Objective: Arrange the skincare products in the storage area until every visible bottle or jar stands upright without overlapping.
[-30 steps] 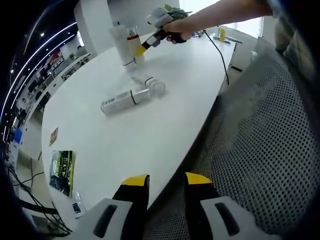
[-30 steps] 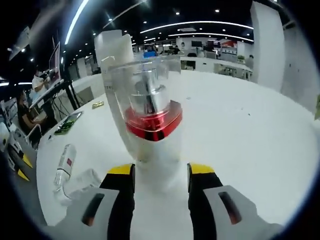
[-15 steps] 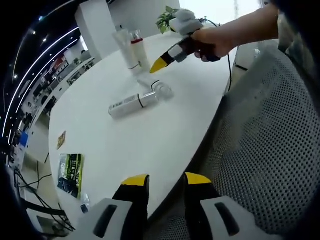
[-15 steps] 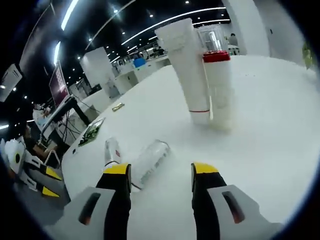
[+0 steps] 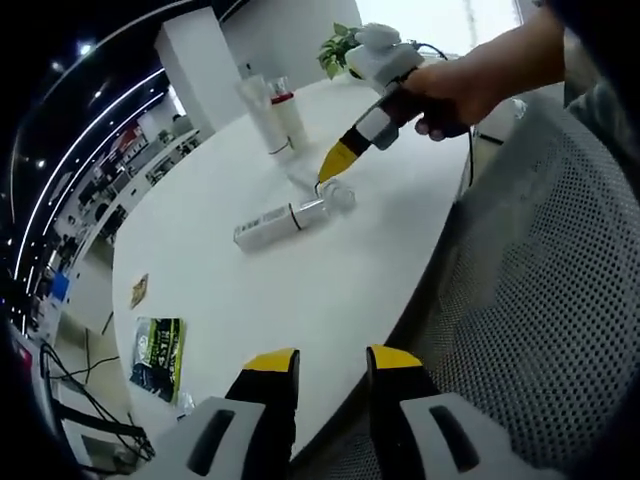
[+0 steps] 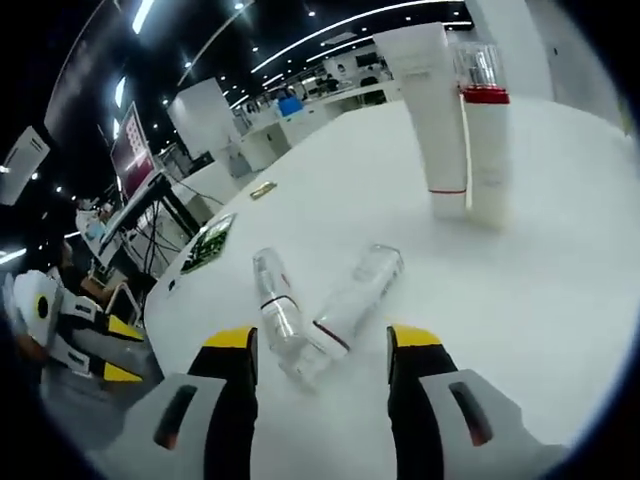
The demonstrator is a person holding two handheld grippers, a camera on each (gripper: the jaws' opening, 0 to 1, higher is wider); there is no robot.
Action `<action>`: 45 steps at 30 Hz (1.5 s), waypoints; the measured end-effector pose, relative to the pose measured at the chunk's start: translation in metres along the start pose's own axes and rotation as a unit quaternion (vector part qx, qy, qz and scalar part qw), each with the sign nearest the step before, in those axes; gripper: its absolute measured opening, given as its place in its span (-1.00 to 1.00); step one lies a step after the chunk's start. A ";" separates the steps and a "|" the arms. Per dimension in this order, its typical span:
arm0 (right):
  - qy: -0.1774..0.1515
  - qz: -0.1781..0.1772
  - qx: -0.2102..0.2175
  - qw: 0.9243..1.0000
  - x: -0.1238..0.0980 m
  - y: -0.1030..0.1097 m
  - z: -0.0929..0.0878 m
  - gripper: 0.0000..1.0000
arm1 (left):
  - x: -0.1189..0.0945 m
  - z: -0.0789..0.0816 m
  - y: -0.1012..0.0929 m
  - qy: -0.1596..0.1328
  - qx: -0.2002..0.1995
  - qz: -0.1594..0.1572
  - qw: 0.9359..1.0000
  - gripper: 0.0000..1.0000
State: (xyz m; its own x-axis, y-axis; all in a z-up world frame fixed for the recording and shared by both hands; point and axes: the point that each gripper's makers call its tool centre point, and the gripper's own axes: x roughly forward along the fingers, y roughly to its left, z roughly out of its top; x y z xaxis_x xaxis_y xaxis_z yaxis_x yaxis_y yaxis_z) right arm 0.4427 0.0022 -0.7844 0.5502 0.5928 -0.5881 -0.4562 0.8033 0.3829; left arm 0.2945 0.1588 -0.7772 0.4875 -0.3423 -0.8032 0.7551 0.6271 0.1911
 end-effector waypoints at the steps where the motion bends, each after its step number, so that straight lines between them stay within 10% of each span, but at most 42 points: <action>1: 0.013 -0.001 0.001 1.000 0.006 0.002 0.000 -0.04 | 0.000 0.000 0.000 0.001 0.001 -0.001 1.000 -0.46; 12: 0.040 -0.066 -0.119 0.990 0.038 0.001 0.021 -0.12 | -0.003 0.003 -0.002 -0.008 0.012 0.000 1.000 -0.46; 21: 0.124 -0.096 -0.140 0.978 0.029 -0.006 -0.012 -0.37 | -0.003 0.007 -0.005 -0.020 0.011 -0.010 1.000 -0.46; 25: 0.157 -0.103 -0.205 0.961 0.015 -0.011 -0.024 -0.54 | 0.000 0.007 -0.009 -0.017 0.006 -0.022 1.000 -0.46; 34: 0.178 -0.092 -0.188 0.962 0.007 -0.003 -0.041 -0.64 | -0.001 0.011 -0.013 -0.026 0.004 -0.033 0.999 -0.46; 45: 0.102 -0.101 -0.158 0.977 -0.014 0.019 -0.026 -0.65 | -0.006 0.021 -0.005 -0.058 -0.015 -0.021 0.998 -0.46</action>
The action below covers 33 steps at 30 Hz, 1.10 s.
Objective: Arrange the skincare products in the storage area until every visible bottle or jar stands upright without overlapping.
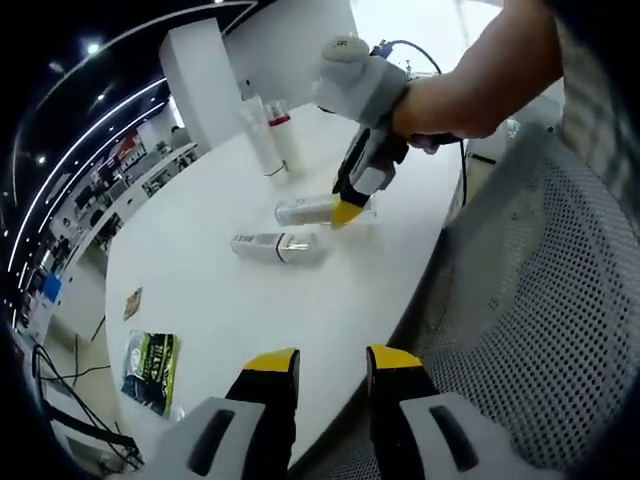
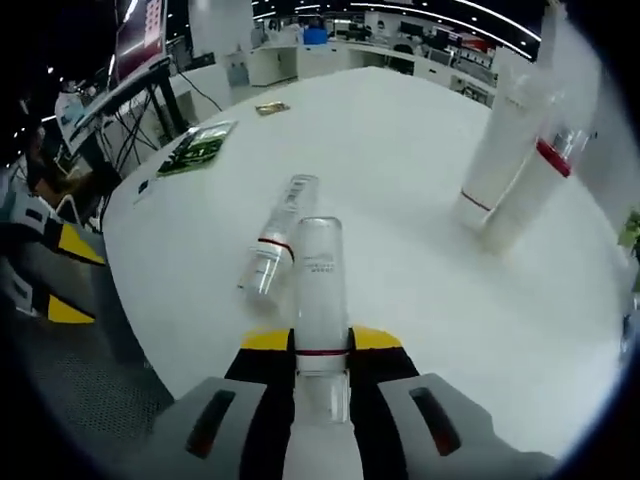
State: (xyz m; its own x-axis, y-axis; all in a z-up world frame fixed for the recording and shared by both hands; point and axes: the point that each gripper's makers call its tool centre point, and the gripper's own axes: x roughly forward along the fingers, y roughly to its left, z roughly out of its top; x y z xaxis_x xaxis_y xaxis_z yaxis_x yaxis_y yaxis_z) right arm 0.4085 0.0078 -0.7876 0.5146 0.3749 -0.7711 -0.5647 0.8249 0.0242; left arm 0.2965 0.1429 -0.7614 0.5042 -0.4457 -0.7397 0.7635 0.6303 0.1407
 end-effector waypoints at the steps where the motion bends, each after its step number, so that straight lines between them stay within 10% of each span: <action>1: -0.004 0.000 0.000 1.000 -0.004 0.003 0.001 -0.65 | 0.000 0.001 0.000 -0.004 -0.006 -0.001 1.000 -0.46; 14: -0.117 0.070 -0.013 0.991 -0.047 0.058 0.046 -0.65 | -0.010 0.017 0.010 -0.058 -0.122 -0.035 0.990 -0.46; 23: -0.144 0.112 -0.036 0.982 -0.066 0.083 0.057 -0.65 | -0.031 0.054 0.038 -0.180 -0.253 -0.080 0.947 -0.32; 33: -0.106 0.170 -0.158 0.967 -0.059 0.119 0.059 -0.65 | -0.018 0.041 0.044 -0.165 -0.323 -0.126 0.923 -0.26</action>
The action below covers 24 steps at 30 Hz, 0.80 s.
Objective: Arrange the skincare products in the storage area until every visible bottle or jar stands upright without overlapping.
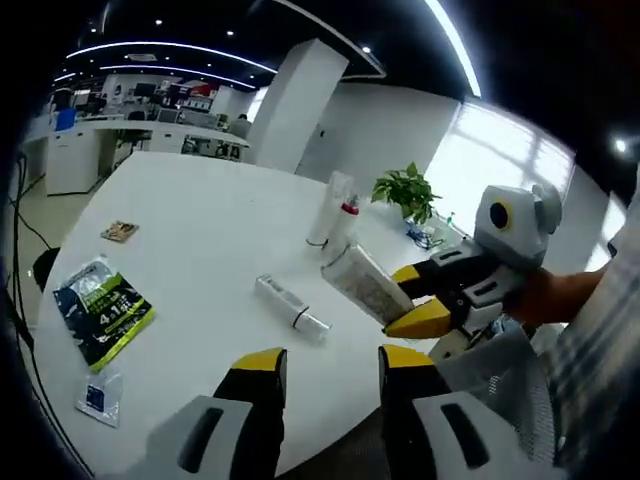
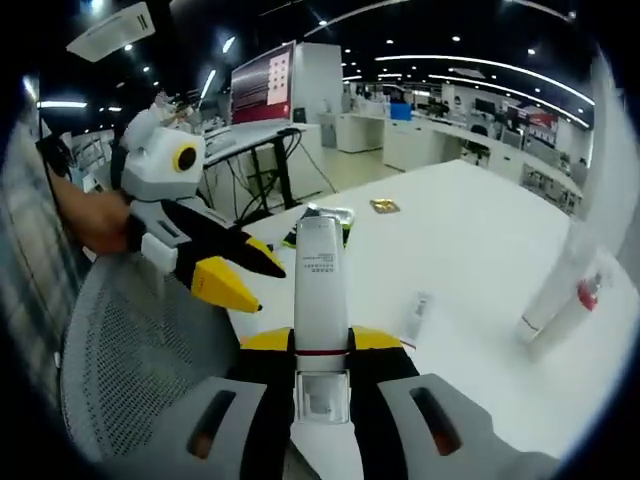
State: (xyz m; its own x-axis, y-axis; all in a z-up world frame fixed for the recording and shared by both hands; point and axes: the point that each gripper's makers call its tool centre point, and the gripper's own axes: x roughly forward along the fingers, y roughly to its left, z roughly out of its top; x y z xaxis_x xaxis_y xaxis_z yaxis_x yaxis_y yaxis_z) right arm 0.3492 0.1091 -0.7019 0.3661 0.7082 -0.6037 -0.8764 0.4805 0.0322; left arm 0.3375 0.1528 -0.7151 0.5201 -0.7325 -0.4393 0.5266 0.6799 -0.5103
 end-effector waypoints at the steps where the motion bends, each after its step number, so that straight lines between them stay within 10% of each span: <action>1: 0.008 0.008 -0.013 1.000 0.003 0.001 -0.001 -0.65 | 0.000 0.000 0.000 0.000 -0.001 -0.003 1.000 -0.26; 16: 0.092 0.081 -0.110 0.986 0.010 0.018 -0.021 -0.65 | -0.002 -0.015 0.001 0.042 0.084 0.030 0.995 -0.23; 21: 0.108 0.082 -0.144 0.980 0.004 0.016 -0.017 -0.65 | -0.001 -0.020 0.003 0.068 0.177 0.054 0.980 -0.18; 24: 0.122 0.085 -0.167 0.975 0.001 0.015 -0.020 -0.65 | 0.002 -0.018 0.007 0.067 0.221 0.078 0.970 0.31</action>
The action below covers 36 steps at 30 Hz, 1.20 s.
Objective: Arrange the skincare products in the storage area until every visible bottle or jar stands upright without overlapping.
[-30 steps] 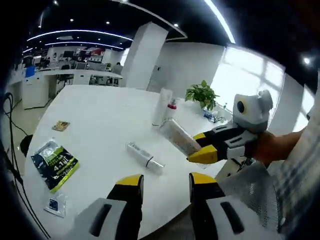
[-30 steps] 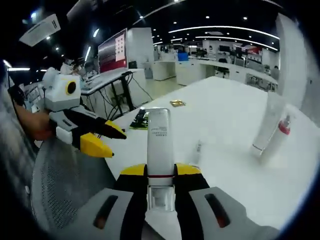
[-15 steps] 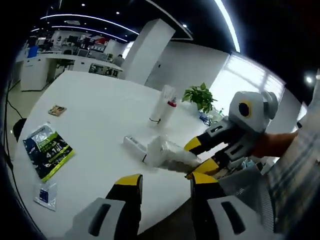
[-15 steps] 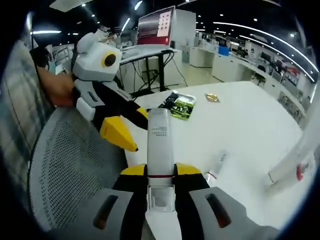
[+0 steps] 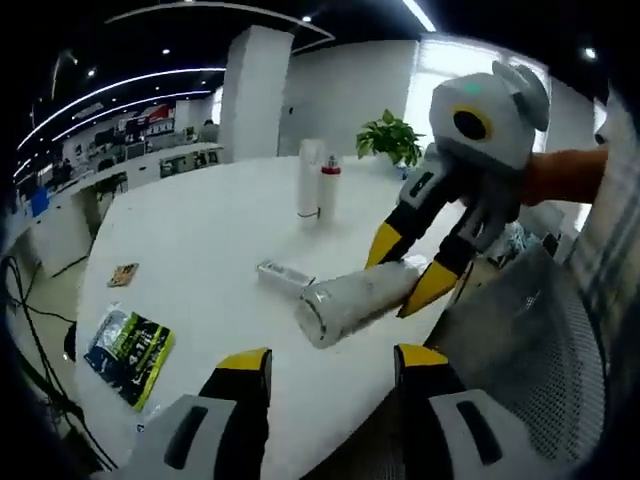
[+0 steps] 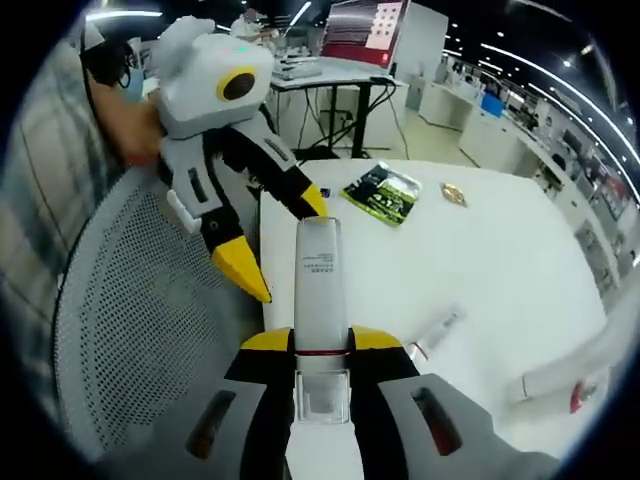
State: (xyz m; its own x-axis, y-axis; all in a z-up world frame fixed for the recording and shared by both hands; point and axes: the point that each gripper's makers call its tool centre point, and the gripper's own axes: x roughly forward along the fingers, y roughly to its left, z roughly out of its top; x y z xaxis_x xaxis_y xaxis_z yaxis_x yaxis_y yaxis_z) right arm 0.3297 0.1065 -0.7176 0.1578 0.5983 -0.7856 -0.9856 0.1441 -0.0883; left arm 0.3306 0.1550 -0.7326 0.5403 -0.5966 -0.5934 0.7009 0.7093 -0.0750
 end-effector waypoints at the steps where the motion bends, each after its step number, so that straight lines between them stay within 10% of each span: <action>1: 0.009 0.005 -0.008 1.000 0.000 0.001 -0.003 -0.65 | 0.000 -0.001 0.000 0.005 0.023 0.005 1.000 0.39; 9: 0.079 0.052 -0.091 0.991 0.001 0.015 -0.015 -0.65 | 0.004 -0.006 -0.015 0.029 0.111 -0.016 0.993 0.11; 18: 0.130 0.081 -0.163 0.975 0.007 0.022 -0.013 -0.65 | 0.008 -0.018 -0.041 0.068 0.226 -0.053 0.970 -0.21; 26: 0.152 0.114 -0.216 0.958 0.010 0.032 -0.010 -0.65 | 0.007 -0.022 -0.044 0.078 0.215 -0.073 0.971 -0.54; 36: 0.125 0.129 -0.195 0.964 0.010 0.031 -0.012 -0.63 | 0.003 -0.018 -0.044 0.071 0.177 -0.070 0.979 -0.59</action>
State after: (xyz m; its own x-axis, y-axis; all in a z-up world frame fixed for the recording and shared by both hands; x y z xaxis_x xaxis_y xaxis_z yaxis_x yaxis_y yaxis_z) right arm 0.3001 0.1076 -0.7358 -0.0679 0.3585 -0.9310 -0.9452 -0.3219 -0.0550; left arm 0.2931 0.1288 -0.7452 0.3739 -0.6024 -0.7052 0.8948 0.4344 0.1033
